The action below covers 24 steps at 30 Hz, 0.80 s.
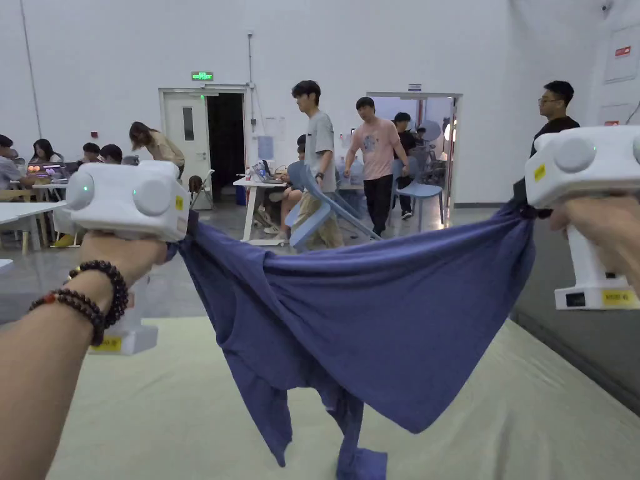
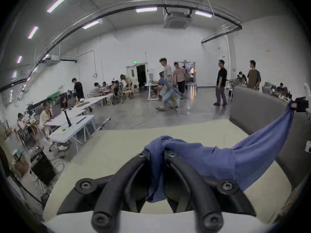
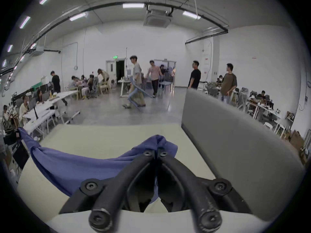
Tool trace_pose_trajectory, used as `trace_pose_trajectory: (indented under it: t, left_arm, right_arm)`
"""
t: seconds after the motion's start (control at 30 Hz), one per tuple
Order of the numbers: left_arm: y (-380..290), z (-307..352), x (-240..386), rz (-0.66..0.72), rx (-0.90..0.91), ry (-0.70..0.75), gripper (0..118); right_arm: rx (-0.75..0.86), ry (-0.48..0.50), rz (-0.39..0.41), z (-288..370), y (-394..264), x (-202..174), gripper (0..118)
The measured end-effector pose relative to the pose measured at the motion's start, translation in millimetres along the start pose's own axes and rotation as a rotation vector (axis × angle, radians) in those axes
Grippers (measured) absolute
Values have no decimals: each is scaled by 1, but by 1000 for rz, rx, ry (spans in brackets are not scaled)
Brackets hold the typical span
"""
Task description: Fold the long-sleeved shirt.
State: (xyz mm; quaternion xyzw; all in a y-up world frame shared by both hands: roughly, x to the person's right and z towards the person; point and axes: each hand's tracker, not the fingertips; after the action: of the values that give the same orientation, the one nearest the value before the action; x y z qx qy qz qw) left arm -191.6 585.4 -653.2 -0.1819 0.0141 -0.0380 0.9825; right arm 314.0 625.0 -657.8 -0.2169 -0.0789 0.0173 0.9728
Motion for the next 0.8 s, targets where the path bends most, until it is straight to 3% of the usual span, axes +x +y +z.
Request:
trace_pose_trajectory:
  t: [0.17,0.4,0.5,0.6,0.8]
  left_arm:
    - [-87,-43,-2,75,-142,-4,7]
    - [-153,-29,-8,61,-185,5,7]
    - [-169,-1,-20,142,-157,-16,7]
    - [-200,35,-28,170,-146,-17,7]
    - [-320,118,-17,86,-260,47,7]
  right_arm:
    - [-128,31,-7,-49,-83,-11,0]
    - [-182,79,-2,-59,-145,-10,0]
    - [-171,94,-9,-34,-165,-7,0]
    - [-175,122,40,2,-205,-3,0]
    - [-300,207,76,71,-337,10,0]
